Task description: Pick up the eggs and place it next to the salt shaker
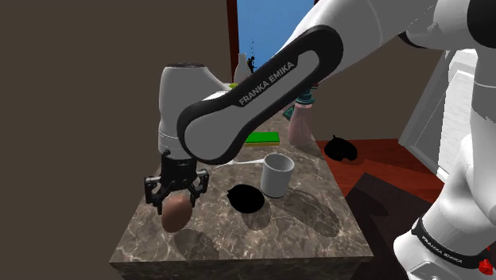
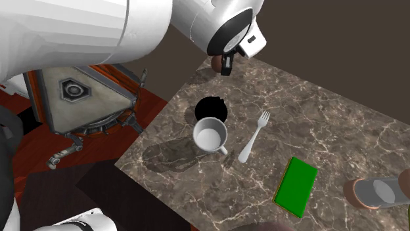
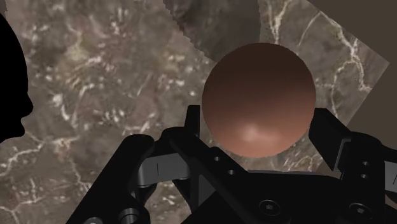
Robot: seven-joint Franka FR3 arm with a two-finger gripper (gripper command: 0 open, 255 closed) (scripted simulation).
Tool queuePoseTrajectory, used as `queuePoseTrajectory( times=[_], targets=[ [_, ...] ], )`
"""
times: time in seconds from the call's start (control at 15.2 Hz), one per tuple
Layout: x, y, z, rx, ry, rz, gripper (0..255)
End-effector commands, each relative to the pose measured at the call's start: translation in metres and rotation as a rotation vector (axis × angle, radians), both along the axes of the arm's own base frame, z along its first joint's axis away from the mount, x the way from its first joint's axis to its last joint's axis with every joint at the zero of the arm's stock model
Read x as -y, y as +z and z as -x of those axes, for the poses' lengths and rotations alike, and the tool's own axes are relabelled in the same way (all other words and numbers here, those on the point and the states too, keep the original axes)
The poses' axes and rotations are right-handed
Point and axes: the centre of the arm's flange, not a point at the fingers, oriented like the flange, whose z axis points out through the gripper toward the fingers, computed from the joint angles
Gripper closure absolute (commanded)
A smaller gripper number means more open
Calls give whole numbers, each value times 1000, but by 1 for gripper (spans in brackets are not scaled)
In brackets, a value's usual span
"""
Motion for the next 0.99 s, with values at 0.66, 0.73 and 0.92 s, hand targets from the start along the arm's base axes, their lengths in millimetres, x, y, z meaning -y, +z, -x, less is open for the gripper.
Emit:
queuePoseTrajectory(
  times=[0.66,0.73,0.92],
  targets=[
    [0,63,0,0,0,0,255],
    [0,68,0,0,0,0,255],
    [0,84,0,0,0,0,255]
  ],
)
